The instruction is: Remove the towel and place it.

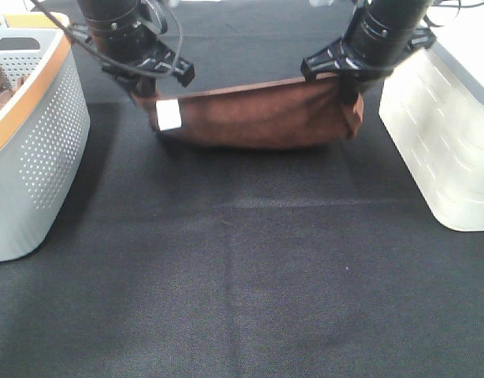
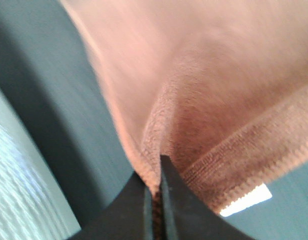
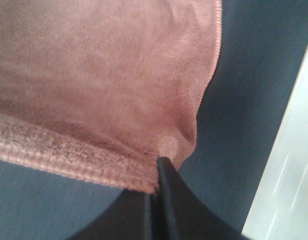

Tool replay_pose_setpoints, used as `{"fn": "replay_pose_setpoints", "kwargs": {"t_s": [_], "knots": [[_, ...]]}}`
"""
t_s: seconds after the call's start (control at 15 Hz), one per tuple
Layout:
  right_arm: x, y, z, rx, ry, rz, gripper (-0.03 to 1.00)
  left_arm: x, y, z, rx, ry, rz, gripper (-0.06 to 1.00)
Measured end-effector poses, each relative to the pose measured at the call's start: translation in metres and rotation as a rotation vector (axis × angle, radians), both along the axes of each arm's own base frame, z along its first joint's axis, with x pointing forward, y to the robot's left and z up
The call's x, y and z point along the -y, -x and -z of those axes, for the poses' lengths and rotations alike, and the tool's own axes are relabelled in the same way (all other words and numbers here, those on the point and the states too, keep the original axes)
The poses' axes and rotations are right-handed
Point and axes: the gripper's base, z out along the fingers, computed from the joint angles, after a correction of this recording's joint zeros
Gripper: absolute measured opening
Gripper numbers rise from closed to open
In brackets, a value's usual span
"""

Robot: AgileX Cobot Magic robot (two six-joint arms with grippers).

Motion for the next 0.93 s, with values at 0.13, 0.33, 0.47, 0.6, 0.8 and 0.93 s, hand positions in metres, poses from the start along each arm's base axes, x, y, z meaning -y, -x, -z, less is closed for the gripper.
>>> {"fn": "replay_pose_setpoints", "kwargs": {"t_s": [0.13,0.33,0.47,0.6,0.8,0.93], "knots": [[0.0,0.007,0.002,-0.075,0.006,-0.01,0.0,0.001,0.003,0.002,-0.031,0.008,-0.003,0.0],[-0.001,0.012,0.004,-0.133,-0.001,-0.03,0.0,0.0,0.01,0.019,-0.103,0.001,0.003,0.0],[-0.001,0.023,0.017,-0.224,-0.015,-0.049,0.0,-0.002,0.025,0.048,-0.231,0.005,0.009,0.0],[0.001,0.034,0.032,-0.304,-0.011,-0.056,0.0,-0.004,0.036,0.064,-0.303,0.004,0.0,0.0],[0.003,0.043,0.044,-0.36,-0.002,-0.062,0.0,-0.005,0.044,0.071,-0.351,0.022,-0.01,0.0],[0.004,0.046,0.046,-0.387,0.007,-0.063,0.0,-0.003,0.047,0.07,-0.365,0.043,-0.014,0.0]]}}
